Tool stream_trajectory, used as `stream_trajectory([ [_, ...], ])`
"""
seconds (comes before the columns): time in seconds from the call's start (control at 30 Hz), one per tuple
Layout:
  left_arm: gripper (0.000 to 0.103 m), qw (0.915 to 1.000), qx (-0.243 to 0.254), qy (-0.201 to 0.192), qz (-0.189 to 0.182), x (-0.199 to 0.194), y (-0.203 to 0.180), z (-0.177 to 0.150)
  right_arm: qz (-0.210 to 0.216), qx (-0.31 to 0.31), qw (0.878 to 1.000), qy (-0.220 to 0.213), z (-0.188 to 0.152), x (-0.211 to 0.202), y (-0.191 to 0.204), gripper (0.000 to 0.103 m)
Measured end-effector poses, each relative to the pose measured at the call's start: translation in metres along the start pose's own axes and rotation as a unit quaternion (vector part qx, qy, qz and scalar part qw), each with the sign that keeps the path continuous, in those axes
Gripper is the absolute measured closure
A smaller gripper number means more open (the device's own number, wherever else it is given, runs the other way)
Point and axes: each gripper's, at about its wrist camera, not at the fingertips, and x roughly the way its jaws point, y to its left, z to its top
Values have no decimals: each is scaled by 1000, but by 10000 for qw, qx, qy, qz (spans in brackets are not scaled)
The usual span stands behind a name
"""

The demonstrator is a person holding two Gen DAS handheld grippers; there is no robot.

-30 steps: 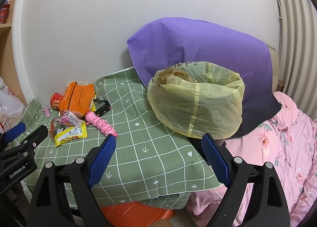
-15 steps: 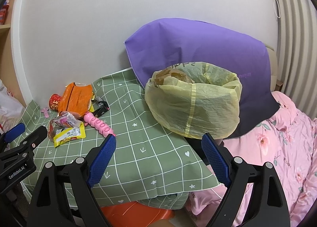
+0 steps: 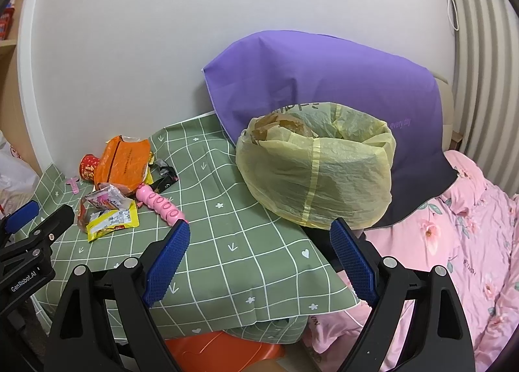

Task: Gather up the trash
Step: 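Grasp the pink plastic spoon with the left tool while the right tool grasps the orange chip bag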

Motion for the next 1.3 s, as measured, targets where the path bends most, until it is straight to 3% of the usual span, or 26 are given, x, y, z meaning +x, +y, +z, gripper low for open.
stream_trajectory([
  [0.2,19,9997,-174,166,98,15,20,-2,74,-96,9999,69,4,13,3,18],
  [0.43,19,9952,-724,466,463,46,77,-8,418,-362,9980,293,5,48,22,18],
  [0.73,15,9792,-1579,539,1152,102,179,8,801,-627,9936,492,15,97,57,18],
  [0.87,15,9686,-1720,1009,1487,143,212,16,867,-773,9915,585,25,119,75,28],
  [0.93,22,9638,-1858,1149,1525,158,223,18,917,-802,9901,696,28,130,81,37],
  [1.0,29,9564,-2058,1277,1633,179,235,19,894,-821,9896,771,31,141,88,37],
  [1.1,38,9510,-1980,1329,1969,202,245,22,800,-836,9893,887,37,158,96,37],
  [1.3,48,9403,-2134,1619,2101,252,273,30,624,-814,9878,1175,47,194,108,37],
])
